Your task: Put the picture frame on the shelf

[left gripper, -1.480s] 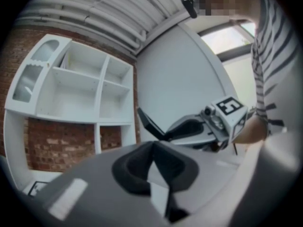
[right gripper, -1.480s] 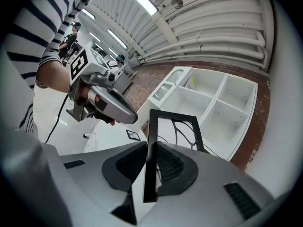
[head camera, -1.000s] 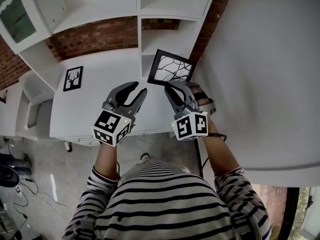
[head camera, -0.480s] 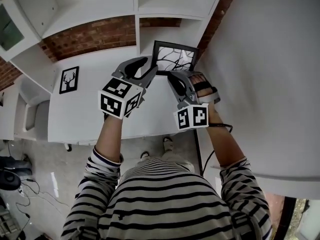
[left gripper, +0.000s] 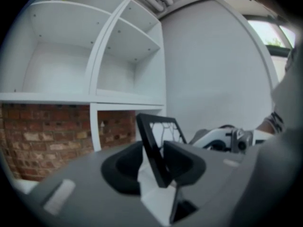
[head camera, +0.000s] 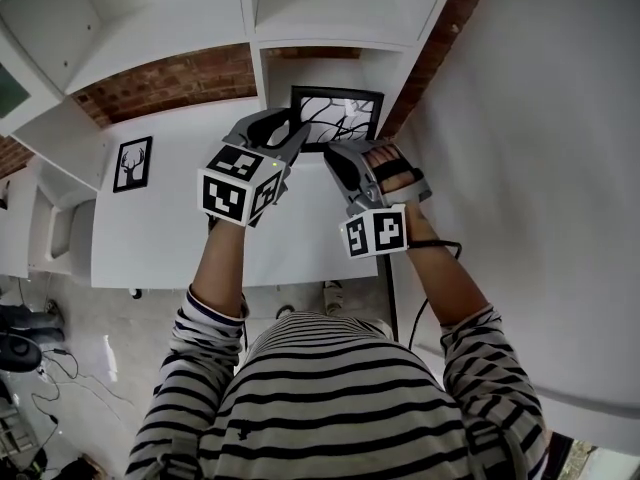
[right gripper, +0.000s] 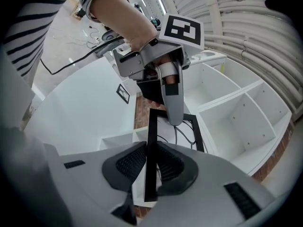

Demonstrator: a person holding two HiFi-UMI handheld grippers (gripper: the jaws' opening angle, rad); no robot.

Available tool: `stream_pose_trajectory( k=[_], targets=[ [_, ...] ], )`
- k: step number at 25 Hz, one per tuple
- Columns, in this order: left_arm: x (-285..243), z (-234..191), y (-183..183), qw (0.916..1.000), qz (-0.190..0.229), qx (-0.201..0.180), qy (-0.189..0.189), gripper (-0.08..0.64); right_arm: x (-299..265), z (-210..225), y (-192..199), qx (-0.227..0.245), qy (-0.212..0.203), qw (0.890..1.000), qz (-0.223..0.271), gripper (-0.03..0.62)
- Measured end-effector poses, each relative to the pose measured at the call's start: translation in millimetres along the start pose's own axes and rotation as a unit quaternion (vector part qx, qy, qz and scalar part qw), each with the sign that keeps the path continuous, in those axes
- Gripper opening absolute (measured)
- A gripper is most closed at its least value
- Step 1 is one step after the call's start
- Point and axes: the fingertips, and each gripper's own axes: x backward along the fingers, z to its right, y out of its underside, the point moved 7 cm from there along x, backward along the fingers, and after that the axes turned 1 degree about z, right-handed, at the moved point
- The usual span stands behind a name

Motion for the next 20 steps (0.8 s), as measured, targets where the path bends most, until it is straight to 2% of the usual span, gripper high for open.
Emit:
stream_pose_trajectory(
  k=[10,20],
  targets=[
    [-32,-15,3,0.9984,-0.044,-0.015,-0.033,0.117,-36,-6,18,-0.090,-0.007,0.996,0.016,0.064],
    [-44,-28,1,0.9988,-0.038,-0.005,-0.029,0.084,-59,-10,25,-0.097,-0.016,0.995,0.033,0.067]
  ],
)
